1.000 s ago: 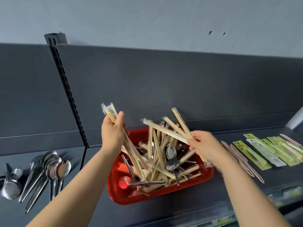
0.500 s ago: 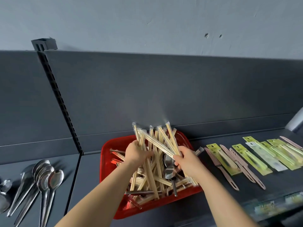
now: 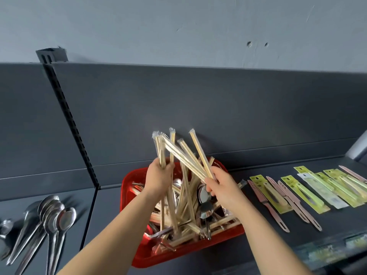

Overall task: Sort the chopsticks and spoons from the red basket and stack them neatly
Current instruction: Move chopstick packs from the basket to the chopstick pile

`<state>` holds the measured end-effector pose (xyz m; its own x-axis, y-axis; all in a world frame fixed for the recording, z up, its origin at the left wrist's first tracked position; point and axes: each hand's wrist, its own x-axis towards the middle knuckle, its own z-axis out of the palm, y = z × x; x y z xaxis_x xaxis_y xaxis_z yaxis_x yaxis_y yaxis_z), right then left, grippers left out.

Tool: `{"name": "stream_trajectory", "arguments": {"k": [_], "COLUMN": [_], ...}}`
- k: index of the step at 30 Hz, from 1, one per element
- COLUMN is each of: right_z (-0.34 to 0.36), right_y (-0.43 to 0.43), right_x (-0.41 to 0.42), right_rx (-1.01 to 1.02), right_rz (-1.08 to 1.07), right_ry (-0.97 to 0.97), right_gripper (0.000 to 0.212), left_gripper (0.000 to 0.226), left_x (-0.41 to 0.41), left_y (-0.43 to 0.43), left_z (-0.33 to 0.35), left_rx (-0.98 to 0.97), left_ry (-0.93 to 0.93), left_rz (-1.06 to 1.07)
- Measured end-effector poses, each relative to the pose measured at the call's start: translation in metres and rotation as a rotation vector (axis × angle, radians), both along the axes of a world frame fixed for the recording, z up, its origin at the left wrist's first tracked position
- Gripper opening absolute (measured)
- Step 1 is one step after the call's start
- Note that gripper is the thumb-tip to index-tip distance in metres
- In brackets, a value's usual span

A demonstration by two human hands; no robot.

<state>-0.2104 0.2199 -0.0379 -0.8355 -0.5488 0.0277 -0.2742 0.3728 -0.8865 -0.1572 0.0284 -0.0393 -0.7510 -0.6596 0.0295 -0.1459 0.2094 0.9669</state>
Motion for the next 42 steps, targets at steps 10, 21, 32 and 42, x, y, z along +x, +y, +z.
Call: {"name": "stream_trajectory", "arguments": {"k": [10, 21, 32, 42], "right_z": [0.035, 0.058, 0.031, -0.001], "right_y": [-0.053, -0.197, -0.396, -0.531], "right_x": [0.021, 0.121, 0.338, 0.463], "right_rx": [-0.148, -0.137, -0.044, 0.03], "right_rz": [0.13, 0.403, 0.621, 0.552], "right_ry": [0.047, 0.02, -0.073, -0.193], "right_gripper": [0.024, 0.027, 0.017, 0.013], "left_gripper": [0.011, 0.011, 0.01, 0.011], "left_x": [0.047, 0.203, 0.453, 0.588], "left_y": [-0.056, -0.146, -0.288, -0.413], "left_z": [0.051, 0.056, 0.024, 0.007], "left_rx": [0.188, 0.392, 0.348, 0.243], "left_ry": [0.302, 0.468, 0.446, 0.254], "left_rz": [0.321, 0.636, 0.968, 1.052]}}
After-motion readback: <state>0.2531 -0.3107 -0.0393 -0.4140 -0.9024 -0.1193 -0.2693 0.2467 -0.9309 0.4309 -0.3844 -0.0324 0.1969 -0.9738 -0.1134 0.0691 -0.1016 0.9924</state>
